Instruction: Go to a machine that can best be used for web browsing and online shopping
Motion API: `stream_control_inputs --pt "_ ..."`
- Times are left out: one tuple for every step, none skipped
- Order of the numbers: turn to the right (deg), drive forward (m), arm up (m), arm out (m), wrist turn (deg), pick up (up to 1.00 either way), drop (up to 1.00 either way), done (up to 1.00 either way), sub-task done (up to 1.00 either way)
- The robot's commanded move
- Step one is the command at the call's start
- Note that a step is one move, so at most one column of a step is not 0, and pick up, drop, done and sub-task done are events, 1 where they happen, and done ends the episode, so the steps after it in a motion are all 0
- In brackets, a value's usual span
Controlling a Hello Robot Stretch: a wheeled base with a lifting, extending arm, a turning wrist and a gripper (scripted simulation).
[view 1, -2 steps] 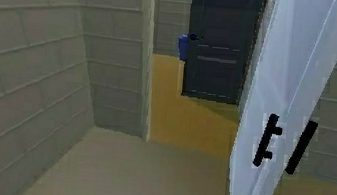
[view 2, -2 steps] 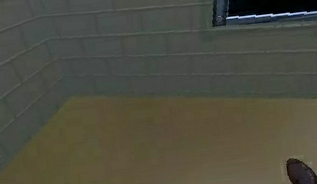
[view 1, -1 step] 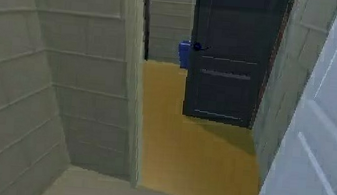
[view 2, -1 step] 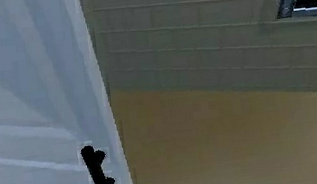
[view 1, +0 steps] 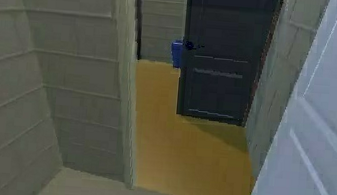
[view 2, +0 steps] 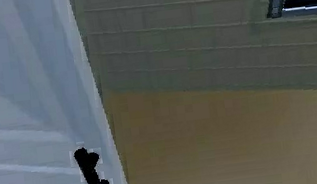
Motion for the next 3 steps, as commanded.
stream_control_inputs --pt "-45.0 0.0 0.0 0.0 0.0 0.0 0.0 0.0 0.0" --pt "-45.0 0.0 0.0 0.0 0.0 0.0 0.0 0.0 0.0" --pt "-33.0 0.0 0.0 0.0 0.0 0.0 0.0 0.0 0.0"
